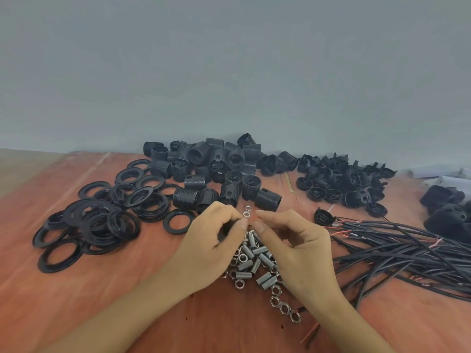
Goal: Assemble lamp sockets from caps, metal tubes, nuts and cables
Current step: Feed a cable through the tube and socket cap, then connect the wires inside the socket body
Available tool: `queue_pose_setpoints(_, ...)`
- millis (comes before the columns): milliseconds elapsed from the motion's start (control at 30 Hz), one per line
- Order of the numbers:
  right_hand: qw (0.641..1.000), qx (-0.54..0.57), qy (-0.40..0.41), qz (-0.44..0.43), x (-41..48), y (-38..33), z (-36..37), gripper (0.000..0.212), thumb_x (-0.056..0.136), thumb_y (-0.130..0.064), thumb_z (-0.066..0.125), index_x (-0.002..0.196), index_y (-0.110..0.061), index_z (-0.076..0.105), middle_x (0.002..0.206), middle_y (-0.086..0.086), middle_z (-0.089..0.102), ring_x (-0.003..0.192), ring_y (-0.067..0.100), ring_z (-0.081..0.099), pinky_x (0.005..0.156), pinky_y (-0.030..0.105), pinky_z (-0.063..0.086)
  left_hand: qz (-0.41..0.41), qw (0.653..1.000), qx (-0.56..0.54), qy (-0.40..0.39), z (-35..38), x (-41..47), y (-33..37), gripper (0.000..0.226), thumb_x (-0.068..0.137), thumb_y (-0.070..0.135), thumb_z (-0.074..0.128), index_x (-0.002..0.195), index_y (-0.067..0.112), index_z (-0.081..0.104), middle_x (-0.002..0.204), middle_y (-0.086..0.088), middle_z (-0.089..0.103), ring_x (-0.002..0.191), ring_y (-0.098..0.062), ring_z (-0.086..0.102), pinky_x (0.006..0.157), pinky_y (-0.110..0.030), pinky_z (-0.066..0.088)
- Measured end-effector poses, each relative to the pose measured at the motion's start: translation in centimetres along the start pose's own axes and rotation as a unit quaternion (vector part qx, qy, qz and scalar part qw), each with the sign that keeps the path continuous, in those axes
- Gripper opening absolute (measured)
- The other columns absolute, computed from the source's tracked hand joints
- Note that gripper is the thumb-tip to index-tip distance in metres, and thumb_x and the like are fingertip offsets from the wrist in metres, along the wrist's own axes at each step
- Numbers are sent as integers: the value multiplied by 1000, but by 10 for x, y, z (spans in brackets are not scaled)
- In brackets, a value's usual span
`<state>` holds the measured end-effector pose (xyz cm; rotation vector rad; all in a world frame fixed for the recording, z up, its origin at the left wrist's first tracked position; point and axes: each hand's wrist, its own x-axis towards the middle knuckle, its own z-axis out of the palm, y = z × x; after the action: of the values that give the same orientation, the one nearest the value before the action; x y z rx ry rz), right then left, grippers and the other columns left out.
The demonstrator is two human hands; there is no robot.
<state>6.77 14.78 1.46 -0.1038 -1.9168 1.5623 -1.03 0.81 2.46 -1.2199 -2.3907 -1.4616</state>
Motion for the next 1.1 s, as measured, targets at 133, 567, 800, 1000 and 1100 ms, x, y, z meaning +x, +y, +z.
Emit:
queue_pose_setpoints(133, 1000, 0, 13, 21, 0, 1, 2, 19, 75, -32, 74, 93, -31, 70, 77, -6, 73, 70, 5, 65, 67, 14, 48, 4, 1000, -13, 25, -1, 6, -3, 21, 92, 31, 49, 78, 18, 60, 74, 10, 53, 70, -11, 51, 63, -19, 39)
queue_pose_setpoints(567, 1000, 5, 14, 4, -1, 1, 1, 15, 76, -23, 77, 88, -25, 70, 75, -4, 73, 71, 6, 67, 68, 16, 49, -39, 984, -166, 50, 3, -5, -5, 13, 93, 17, 64, 80, 14, 64, 72, -3, 68, 51, 2, 57, 50, -8, 43)
queue_pose_setpoints(800, 998, -43, -24, -28, 2, 1, -2, 20, 81, -9, 77, 90, -25, 69, 76, -13, 72, 73, 3, 65, 70, 10, 47, -33, 992, -115, 32, 1, -9, -11, 10, 90, 14, 69, 81, 19, 72, 65, 12, 62, 59, 0, 55, 58, -9, 40)
queue_pose_setpoints(1000, 890, -452, -49, -44, 64, 9, -17, 51, 85, -44, 69, 132, -28, 56, 128, -4, 56, 119, 19, 49, 99, 33, 37, -40, 990, -122, 64, -1, -10, -12, 12, 87, 22, 71, 75, 24, 69, 61, 14, 58, 54, 0, 50, 54, -10, 37)
queue_pose_setpoints(1100, 830, -539, -140, 17, 81, 17, -7, 63, 87, -53, 64, 143, -30, 45, 139, 0, 54, 128, 27, 45, 105, 44, 39, -43, 991, -119, 53, -1, -11, -11, 15, 89, 18, 69, 76, 25, 68, 60, 14, 56, 51, 0, 46, 53, -10, 36)
